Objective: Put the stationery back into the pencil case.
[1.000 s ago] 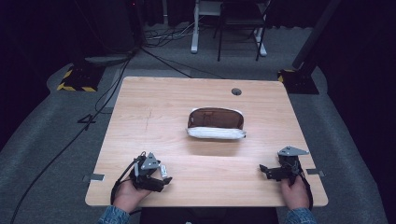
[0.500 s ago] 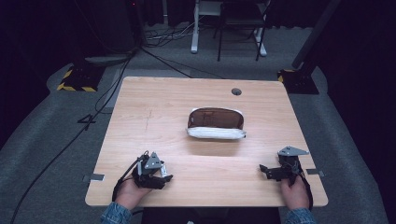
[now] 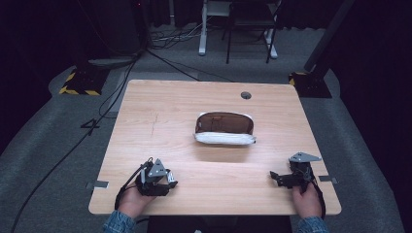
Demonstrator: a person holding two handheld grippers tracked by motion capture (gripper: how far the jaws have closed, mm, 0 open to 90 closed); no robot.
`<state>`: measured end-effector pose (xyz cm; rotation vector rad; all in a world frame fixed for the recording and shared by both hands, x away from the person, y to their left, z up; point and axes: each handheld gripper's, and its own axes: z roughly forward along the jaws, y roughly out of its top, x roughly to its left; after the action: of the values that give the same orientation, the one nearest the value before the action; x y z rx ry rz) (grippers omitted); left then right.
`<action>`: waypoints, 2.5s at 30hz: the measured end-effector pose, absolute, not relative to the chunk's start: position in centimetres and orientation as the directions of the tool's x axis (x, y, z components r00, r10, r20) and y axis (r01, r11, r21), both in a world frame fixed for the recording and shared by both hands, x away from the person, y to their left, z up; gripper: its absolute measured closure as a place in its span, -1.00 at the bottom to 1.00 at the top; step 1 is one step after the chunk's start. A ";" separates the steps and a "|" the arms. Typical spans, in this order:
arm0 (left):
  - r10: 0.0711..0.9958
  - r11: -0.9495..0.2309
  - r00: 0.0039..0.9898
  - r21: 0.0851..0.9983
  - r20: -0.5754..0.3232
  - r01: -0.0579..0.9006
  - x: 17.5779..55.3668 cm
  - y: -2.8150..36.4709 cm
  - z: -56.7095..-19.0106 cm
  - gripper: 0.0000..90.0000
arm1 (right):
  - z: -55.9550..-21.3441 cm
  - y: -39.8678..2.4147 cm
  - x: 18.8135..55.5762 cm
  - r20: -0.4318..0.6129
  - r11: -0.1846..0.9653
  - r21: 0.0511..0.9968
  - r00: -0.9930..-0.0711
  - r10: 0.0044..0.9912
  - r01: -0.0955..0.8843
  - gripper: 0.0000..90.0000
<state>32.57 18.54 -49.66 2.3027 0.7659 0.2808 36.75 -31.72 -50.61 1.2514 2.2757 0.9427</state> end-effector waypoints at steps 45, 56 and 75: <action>0.614 -0.503 0.789 0.751 -0.037 0.427 34.8 18.1 -40.0 0.01 | -50.6 -31.5 36.7 -0.006 0.394 0.710 -0.555 0.832 0.584 -1.00; 0.603 -0.460 0.794 0.781 -0.074 0.423 36.9 17.1 -36.8 0.02 | -50.6 -31.5 36.7 -0.006 0.394 0.709 -0.555 0.832 0.584 -1.00; 0.606 -0.448 0.793 0.801 -0.054 0.397 41.0 13.8 -34.7 0.02 | -50.6 -31.2 36.8 -0.004 0.402 0.710 -0.568 0.823 0.578 -1.00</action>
<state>40.97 13.80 -34.68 2.0992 0.7425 0.3009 36.79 -31.22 -50.62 1.2102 2.3096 0.9593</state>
